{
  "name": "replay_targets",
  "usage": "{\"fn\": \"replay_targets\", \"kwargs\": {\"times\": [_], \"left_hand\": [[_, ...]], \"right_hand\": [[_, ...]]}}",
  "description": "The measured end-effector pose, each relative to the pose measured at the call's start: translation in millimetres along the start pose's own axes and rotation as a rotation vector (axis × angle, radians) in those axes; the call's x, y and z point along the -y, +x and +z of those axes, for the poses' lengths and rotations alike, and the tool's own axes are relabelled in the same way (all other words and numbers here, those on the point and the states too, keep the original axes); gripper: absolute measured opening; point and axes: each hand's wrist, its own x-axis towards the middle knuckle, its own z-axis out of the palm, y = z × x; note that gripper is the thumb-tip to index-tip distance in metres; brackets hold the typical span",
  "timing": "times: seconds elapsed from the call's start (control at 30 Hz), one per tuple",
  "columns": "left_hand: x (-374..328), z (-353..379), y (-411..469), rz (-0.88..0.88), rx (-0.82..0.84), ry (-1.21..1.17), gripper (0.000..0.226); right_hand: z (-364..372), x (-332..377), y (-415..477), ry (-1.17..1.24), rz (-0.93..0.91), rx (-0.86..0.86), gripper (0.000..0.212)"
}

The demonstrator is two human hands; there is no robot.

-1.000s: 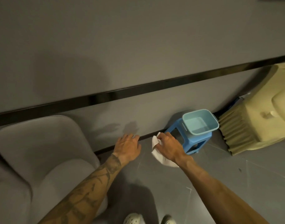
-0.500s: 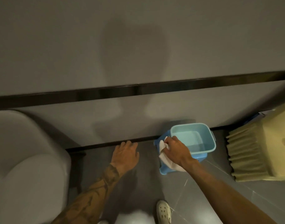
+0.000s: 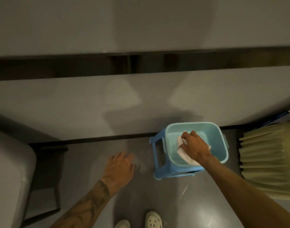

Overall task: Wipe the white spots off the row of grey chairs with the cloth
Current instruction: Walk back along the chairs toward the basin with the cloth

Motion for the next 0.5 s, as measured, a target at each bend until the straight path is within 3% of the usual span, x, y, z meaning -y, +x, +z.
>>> {"fn": "replay_targets", "kwargs": {"times": [0.33, 0.5], "left_hand": [[18.2, 93.1, 82.4, -0.022, -0.009, -0.003, 0.056], [18.7, 94.3, 88.5, -0.031, -0.024, -0.002, 0.055]], "right_hand": [[122.2, -41.2, 93.2, -0.076, 0.0, 0.066, 0.022], [124.6, -47.6, 91.6, 0.01, 0.056, 0.19, 0.037]]}}
